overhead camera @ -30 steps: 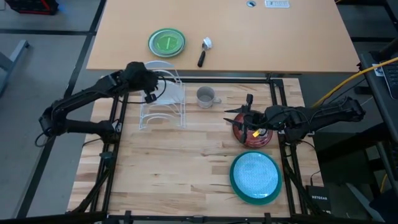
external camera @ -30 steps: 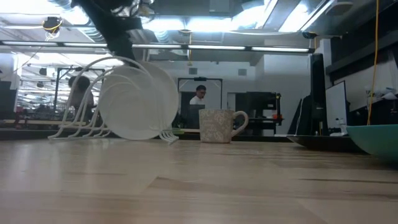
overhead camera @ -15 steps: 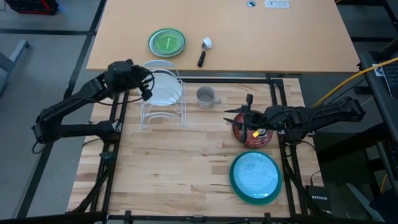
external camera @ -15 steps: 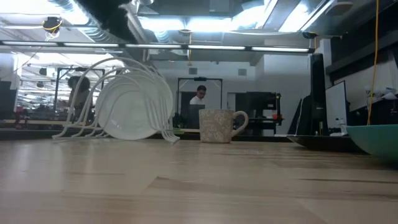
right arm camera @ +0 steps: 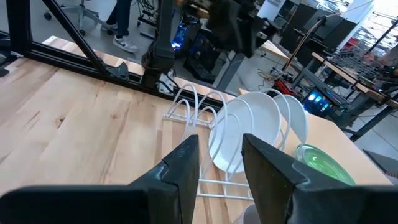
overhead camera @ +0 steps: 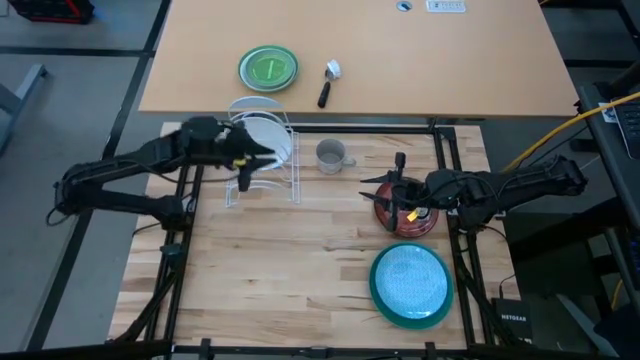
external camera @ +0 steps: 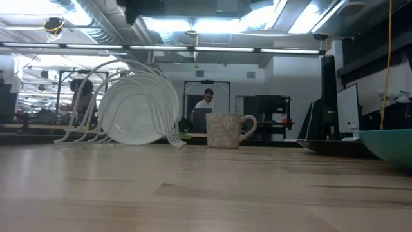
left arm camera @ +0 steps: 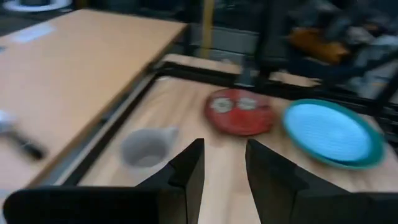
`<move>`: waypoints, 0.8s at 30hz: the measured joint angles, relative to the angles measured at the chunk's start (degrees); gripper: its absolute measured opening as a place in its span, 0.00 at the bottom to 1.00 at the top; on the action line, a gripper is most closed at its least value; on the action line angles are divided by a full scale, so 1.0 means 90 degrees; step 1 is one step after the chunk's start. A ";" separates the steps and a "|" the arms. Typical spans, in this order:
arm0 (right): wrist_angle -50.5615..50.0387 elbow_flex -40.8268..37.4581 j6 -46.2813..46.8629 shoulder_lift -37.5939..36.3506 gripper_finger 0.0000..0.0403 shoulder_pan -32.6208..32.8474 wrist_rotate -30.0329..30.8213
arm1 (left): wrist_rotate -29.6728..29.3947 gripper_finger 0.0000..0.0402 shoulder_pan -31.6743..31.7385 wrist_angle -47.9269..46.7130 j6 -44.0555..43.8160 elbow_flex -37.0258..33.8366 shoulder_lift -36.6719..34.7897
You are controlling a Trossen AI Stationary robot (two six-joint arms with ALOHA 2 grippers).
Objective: Sort dishes
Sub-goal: Put the red plate into the dish rack
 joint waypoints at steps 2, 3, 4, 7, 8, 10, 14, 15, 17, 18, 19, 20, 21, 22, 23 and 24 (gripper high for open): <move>-0.0010 0.0000 0.0002 0.0002 0.31 0.0000 -0.0084 | 0.0000 0.27 -0.0410 0.0299 0.0009 0.0000 0.0212; -0.0012 0.0000 0.0004 0.0000 0.31 0.0000 -0.0136 | 0.0000 0.27 -0.0596 0.0481 0.0023 0.0000 0.0324; -0.0019 0.0000 0.0009 0.0001 0.31 0.0000 -0.0203 | 0.0000 0.27 -0.0774 0.0662 0.0024 0.0000 0.0445; -0.0028 0.0000 0.0144 0.0002 0.31 0.0000 -0.0411 | 0.0002 0.27 -0.1228 0.1260 0.0028 0.0000 0.0845; -0.0032 0.0000 0.0220 0.0001 0.31 0.0000 -0.0470 | 0.0002 0.27 -0.1351 0.1426 0.0027 0.0000 0.0978; -0.0049 0.0000 0.0359 0.0000 0.31 0.0000 -0.0643 | 0.0000 0.27 -0.1564 0.1749 0.0029 0.0000 0.1249; -0.0383 0.0000 0.0508 0.0002 0.31 0.0000 -0.1004 | 0.0000 0.27 -0.1870 0.2151 0.0028 0.0002 0.1765; -0.0496 0.0000 0.0610 0.0000 0.31 0.0000 -0.1109 | -0.0001 0.27 -0.1941 0.2232 0.0028 0.0002 0.1893; -0.0753 0.0000 0.0847 0.0001 0.31 0.0000 -0.1321 | -0.0002 0.27 -0.2088 0.2397 0.0083 0.0002 0.2166; -0.0909 0.0000 0.0943 0.0001 0.31 0.0000 -0.1428 | -0.0005 0.27 -0.2161 0.2516 0.0186 0.0002 0.2304; -0.1052 0.0000 0.1028 0.0002 0.31 0.0000 -0.1530 | -0.0005 0.27 -0.2243 0.2651 0.0278 0.0002 0.2448; -0.1221 0.0000 0.1106 0.0002 0.31 0.0000 -0.1637 | -0.0005 0.27 -0.2331 0.2790 0.0394 0.0002 0.2595; -0.1389 0.0000 0.1186 0.0000 0.31 0.0000 -0.1756 | -0.0005 0.27 -0.2415 0.2962 0.0519 0.0002 0.2741; -0.1576 0.0000 0.1254 0.0002 0.31 0.0000 -0.1881 | -0.0005 0.27 -0.2496 0.3155 0.0636 0.0002 0.2886; -0.1793 0.0000 0.1354 0.0002 0.31 0.0000 -0.1997 | -0.0004 0.27 -0.2575 0.3321 0.0767 0.0002 0.3036; -0.2000 0.0000 0.1465 0.0002 0.31 0.0000 -0.2103 | -0.0004 0.27 -0.2653 0.3506 0.0916 0.0002 0.3184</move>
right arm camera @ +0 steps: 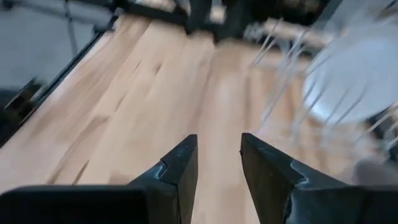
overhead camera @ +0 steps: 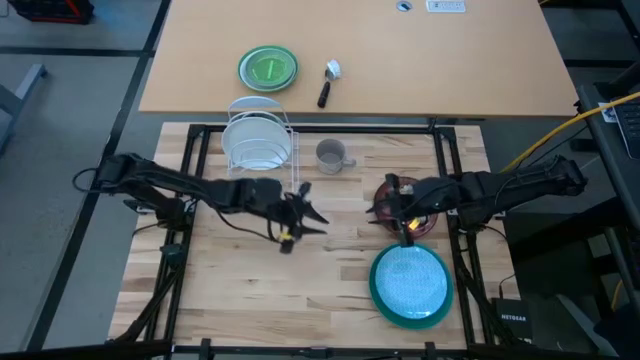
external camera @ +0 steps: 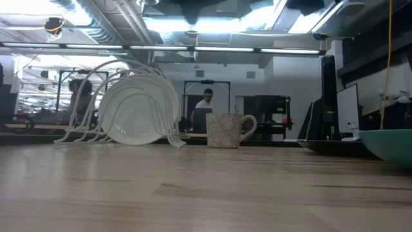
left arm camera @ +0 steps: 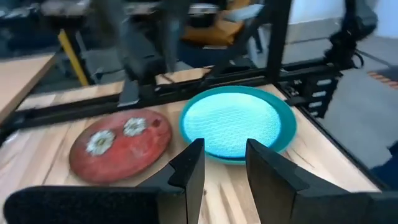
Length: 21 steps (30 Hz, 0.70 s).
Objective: Sort dishes
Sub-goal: Put the red plate into the dish rack
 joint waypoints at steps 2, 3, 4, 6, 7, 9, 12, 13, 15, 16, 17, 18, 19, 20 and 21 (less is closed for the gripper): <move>-0.0408 0.0000 0.0241 -0.0002 0.31 0.0000 -0.0188 | 0.0000 0.27 -0.0145 0.0312 0.0285 0.0000 0.0281; -0.0636 0.0000 0.0398 -0.0002 0.31 0.0000 -0.0280 | -0.0001 0.27 -0.0204 0.0468 0.0417 0.0001 0.0421; -0.0863 0.0000 0.0575 -0.0001 0.31 0.0000 -0.0382 | -0.0007 0.27 -0.0258 0.0602 0.0539 0.0000 0.0549; -0.1304 0.0000 0.0907 -0.0002 0.31 0.0002 -0.0592 | -0.0118 0.27 -0.0358 0.0810 0.0716 0.0002 0.0804; -0.1518 0.0000 0.1055 -0.0002 0.31 0.0002 -0.0727 | -0.0184 0.27 -0.0394 0.0912 0.0762 0.0002 0.0911; -0.1954 0.0000 0.1319 0.0000 0.31 0.0002 -0.1034 | -0.0285 0.27 -0.0441 0.1026 0.0760 0.0002 0.1114; -0.2481 0.0000 0.1650 -0.0002 0.31 0.0002 -0.1451 | -0.0407 0.27 -0.0467 0.1063 0.0714 0.0002 0.1334; -0.2614 0.0000 0.1733 -0.0002 0.31 0.0003 -0.1555 | -0.0445 0.27 -0.0467 0.1063 0.0661 0.0002 0.1403; -0.2859 0.0000 0.1879 0.0003 0.31 0.0007 -0.1671 | -0.0455 0.27 -0.0467 0.1047 0.0550 0.0002 0.1514; -0.2931 0.0000 0.1916 0.0026 0.31 0.0007 -0.1672 | -0.0455 0.27 -0.0465 0.1049 0.0462 0.0002 0.1565; -0.2981 0.0000 0.1939 0.0042 0.31 0.0007 -0.1671 | -0.0457 0.27 -0.0462 0.1060 0.0412 0.0002 0.1607; -0.3027 0.0000 0.1944 0.0060 0.31 0.0007 -0.1669 | -0.0458 0.27 -0.0462 0.1045 0.0365 0.0002 0.1636; -0.3044 -0.0002 0.1936 0.0110 0.31 0.0007 -0.1669 | -0.0458 0.27 -0.0462 0.1052 0.0315 0.0002 0.1685; -0.3029 -0.0002 0.1906 0.0151 0.31 0.0007 -0.1663 | -0.0458 0.27 -0.0462 0.1056 0.0278 0.0002 0.1709; -0.3024 -0.0001 0.1862 0.0205 0.31 0.0007 -0.1651 | -0.0458 0.27 -0.0462 0.1033 0.0234 0.0002 0.1737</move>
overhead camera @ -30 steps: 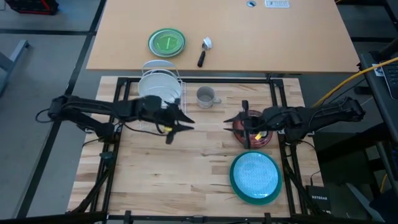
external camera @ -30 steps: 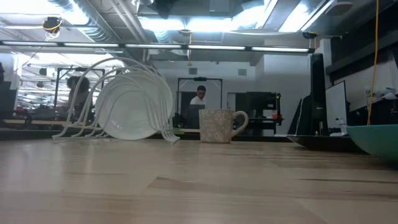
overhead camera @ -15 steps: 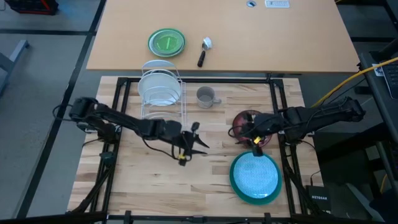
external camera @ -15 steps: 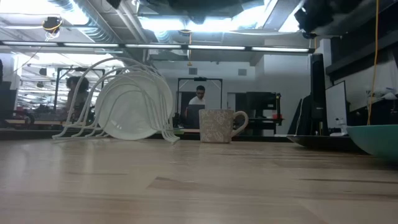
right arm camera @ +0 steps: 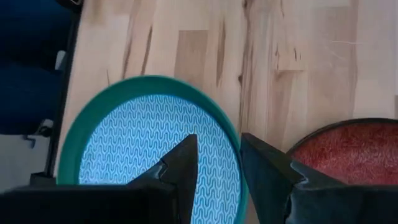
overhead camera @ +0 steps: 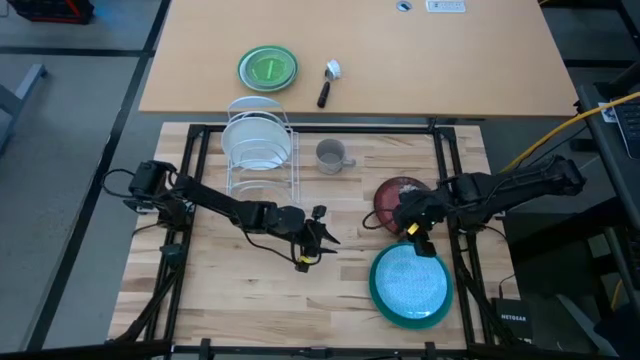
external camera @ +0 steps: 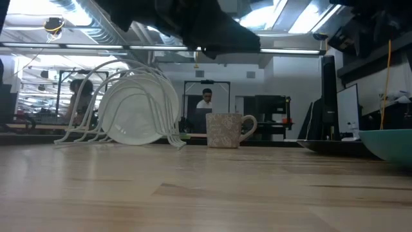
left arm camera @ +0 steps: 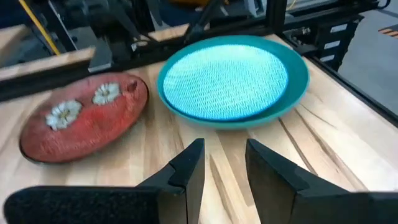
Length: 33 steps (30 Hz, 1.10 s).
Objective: Sort dishes
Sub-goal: Put the red plate into the dish rack
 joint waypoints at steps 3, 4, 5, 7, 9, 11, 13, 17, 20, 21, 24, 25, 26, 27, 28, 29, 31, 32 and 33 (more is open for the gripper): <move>-0.0044 -0.0001 -0.0248 0.0232 0.31 -0.0002 0.0149 | 0.0000 0.27 0.0000 -0.0001 -0.0090 0.0000 0.0045; -0.0114 -0.0001 -0.0311 0.0324 0.31 -0.0003 0.0380 | 0.0000 0.27 0.0000 -0.0001 -0.0091 0.0000 0.0045; -0.0200 -0.0001 -0.0289 0.0408 0.31 -0.0012 0.0697 | 0.0000 0.27 0.0000 0.0000 -0.0091 0.0000 0.0045; -0.0441 -0.0001 0.0060 0.0563 0.31 -0.0073 0.1465 | -0.0019 0.27 0.0000 0.0018 -0.0125 0.0000 0.0045; -0.0796 -0.0001 0.0449 0.0637 0.31 -0.0218 0.1982 | -0.0096 0.27 0.0000 0.0014 -0.0287 0.0000 0.0045; -0.1167 -0.0001 0.0566 0.0658 0.31 -0.0438 0.2166 | -0.0174 0.27 0.0002 0.0013 -0.0521 0.0000 0.0045; -0.1493 -0.0001 0.0574 0.0664 0.31 -0.0701 0.2204 | -0.0251 0.27 0.0002 0.0011 -0.0815 0.0000 0.0045; -0.1942 -0.0001 0.0584 0.0667 0.31 -0.1312 0.2332 | -0.0328 0.27 0.0005 0.0013 -0.1192 0.0000 0.0045; -0.1963 -0.0001 0.0560 0.0669 0.31 -0.1752 0.2637 | -0.0330 0.27 0.0005 0.0009 -0.1373 0.0000 0.0045; -0.1913 -0.0001 0.0521 0.0669 0.31 -0.1887 0.2717 | -0.0330 0.27 0.0005 0.0009 -0.1434 0.0000 0.0045; -0.1763 -0.0001 0.0489 0.0723 0.31 -0.2221 0.2807 | -0.0330 0.27 0.0002 0.0009 -0.1486 0.0000 0.0045; -0.1712 -0.0001 0.0459 0.0770 0.31 -0.2305 0.2814 | -0.0330 0.27 0.0002 0.0009 -0.1488 0.0000 0.0045; -0.1664 -0.0001 0.0384 0.0840 0.31 -0.2371 0.2813 | -0.0330 0.27 0.0002 0.0000 -0.1489 0.0000 0.0045; -0.1598 -0.0001 0.0326 0.0932 0.31 -0.2413 0.2812 | -0.0330 0.27 0.0000 -0.0001 -0.1490 0.0000 0.0045; -0.1505 -0.0001 0.0274 0.1039 0.31 -0.2442 0.2811 | -0.0330 0.27 0.0002 0.0002 -0.1495 0.0000 0.0045; -0.1409 -0.0001 0.0204 0.1170 0.31 -0.2441 0.2815 | -0.0330 0.27 0.0001 -0.0005 -0.1497 0.0000 0.0045; -0.1224 -0.0001 0.0126 0.1457 0.31 -0.2427 0.2811 | -0.0330 0.27 0.0002 -0.0003 -0.1500 0.0000 0.0045; -0.1088 -0.0001 0.0034 0.1618 0.31 -0.2426 0.2801 | -0.0330 0.27 0.0002 -0.0003 -0.1502 0.0000 0.0045; -0.0963 -0.0001 -0.0024 0.1762 0.31 -0.2426 0.2762 | -0.0330 0.27 0.0000 -0.0002 -0.1501 0.0000 0.0045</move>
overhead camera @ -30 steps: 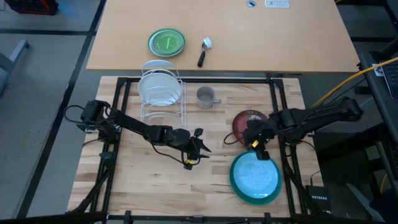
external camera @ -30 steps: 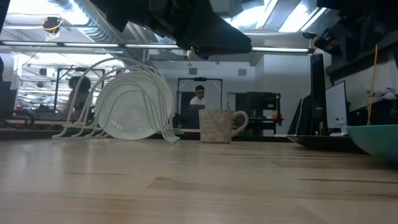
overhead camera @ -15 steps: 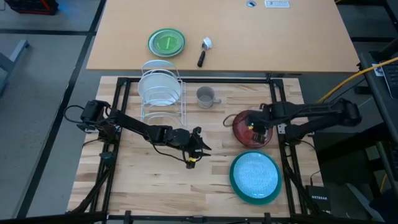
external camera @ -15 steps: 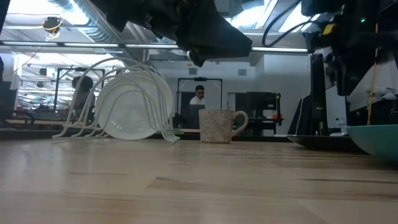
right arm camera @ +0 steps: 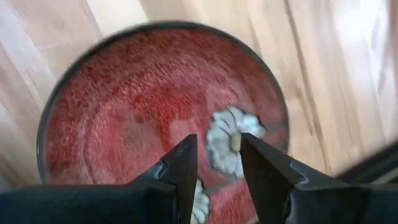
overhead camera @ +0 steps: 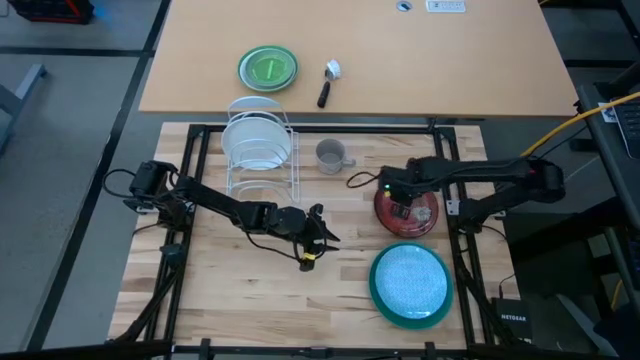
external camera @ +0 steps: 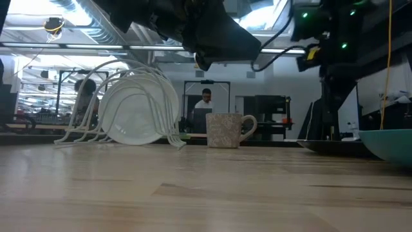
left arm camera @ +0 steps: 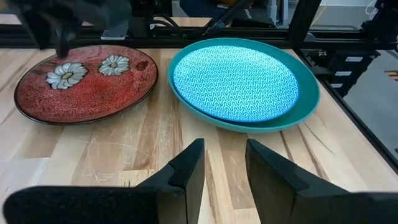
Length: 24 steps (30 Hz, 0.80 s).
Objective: Sort dishes
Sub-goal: Put the red plate into the dish rack
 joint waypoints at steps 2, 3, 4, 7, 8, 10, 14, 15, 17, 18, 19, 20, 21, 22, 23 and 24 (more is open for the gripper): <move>0.0182 0.0000 -0.0128 0.0316 0.31 0.0000 -0.0100 | 0.0000 0.27 0.0000 -0.0007 -0.0001 0.0000 0.0000; 0.0292 0.0000 -0.0146 0.0463 0.31 0.0000 -0.0162 | 0.0000 0.27 0.0000 -0.0009 -0.0001 0.0000 0.0000; 0.0387 0.0000 -0.0155 0.0607 0.31 0.0000 -0.0208 | 0.0000 0.27 0.0000 -0.0017 -0.0001 0.0000 0.0000; 0.0587 0.0000 -0.0161 0.1044 0.31 0.0002 -0.0413 | 0.0000 0.27 0.0000 -0.0040 -0.0003 0.0000 0.0000; 0.0656 0.0000 -0.0157 0.1191 0.31 0.0002 -0.0496 | 0.0000 0.27 0.0000 -0.0050 -0.0003 0.0000 0.0000; 0.0769 0.0000 -0.0163 0.1429 0.31 0.0002 -0.0684 | 0.0000 0.27 0.0000 -0.0052 -0.0003 0.0000 0.0000; 0.1193 0.0000 -0.0319 0.1807 0.31 0.0008 -0.1105 | 0.0000 0.27 0.0000 -0.0054 -0.0025 0.0000 0.0000; 0.1344 0.0000 -0.0324 0.1869 0.31 0.0011 -0.1259 | 0.0002 0.27 0.0000 -0.0057 -0.0037 0.0000 0.0000; 0.1612 -0.0005 -0.0338 0.1922 0.31 0.0067 -0.1502 | 0.0000 0.27 0.0000 -0.0069 -0.0135 0.0000 0.0000; 0.1817 -0.0005 -0.0339 0.1950 0.31 0.0097 -0.1621 | 0.0001 0.27 0.0000 -0.0081 -0.0210 0.0000 0.0000; 0.2040 -0.0002 -0.0334 0.1964 0.31 0.0143 -0.1679 | 0.0002 0.27 0.0000 -0.0104 -0.0291 0.0000 -0.0002; 0.2243 0.0002 -0.0332 0.1971 0.31 0.0209 -0.1727 | 0.0001 0.27 0.0000 -0.0160 -0.0366 0.0000 -0.0002; 0.2393 0.0002 -0.0321 0.1977 0.31 0.0272 -0.1840 | 0.0001 0.27 0.0000 -0.0202 -0.0457 0.0000 -0.0002; 0.2504 0.0000 -0.0314 0.1983 0.31 0.0343 -0.1917 | 0.0001 0.27 0.0000 -0.0265 -0.0527 -0.0001 -0.0002; 0.2652 -0.0001 -0.0311 0.1984 0.31 0.0413 -0.1974 | 0.0002 0.27 0.0000 -0.0296 -0.0625 -0.0002 -0.0002; 0.2835 -0.0002 -0.0309 0.1984 0.31 0.0491 -0.2058 | 0.0002 0.27 -0.0002 -0.0323 -0.0679 -0.0002 -0.0002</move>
